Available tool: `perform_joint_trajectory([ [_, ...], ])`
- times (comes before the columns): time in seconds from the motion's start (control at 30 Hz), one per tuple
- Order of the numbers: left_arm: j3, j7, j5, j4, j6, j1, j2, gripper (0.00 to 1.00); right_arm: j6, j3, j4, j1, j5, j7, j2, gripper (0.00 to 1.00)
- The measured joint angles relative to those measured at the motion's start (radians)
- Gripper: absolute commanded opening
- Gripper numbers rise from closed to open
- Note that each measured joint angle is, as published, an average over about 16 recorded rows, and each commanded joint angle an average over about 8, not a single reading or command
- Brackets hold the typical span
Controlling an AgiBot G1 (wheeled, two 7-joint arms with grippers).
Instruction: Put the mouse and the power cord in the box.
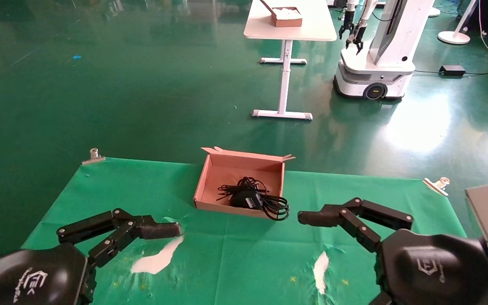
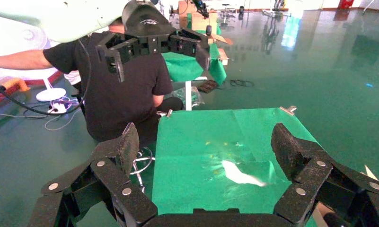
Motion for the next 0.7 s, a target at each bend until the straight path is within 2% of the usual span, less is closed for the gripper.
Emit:
perform_joint_trajectory([
  [0.7, 0.007, 0.000, 0.006, 0.009, -0.007, -0.005, 0.005, 1.00, 0.000, 0.000, -0.001, 0.000, -0.001, 0.000, 0.000, 1.00],
])
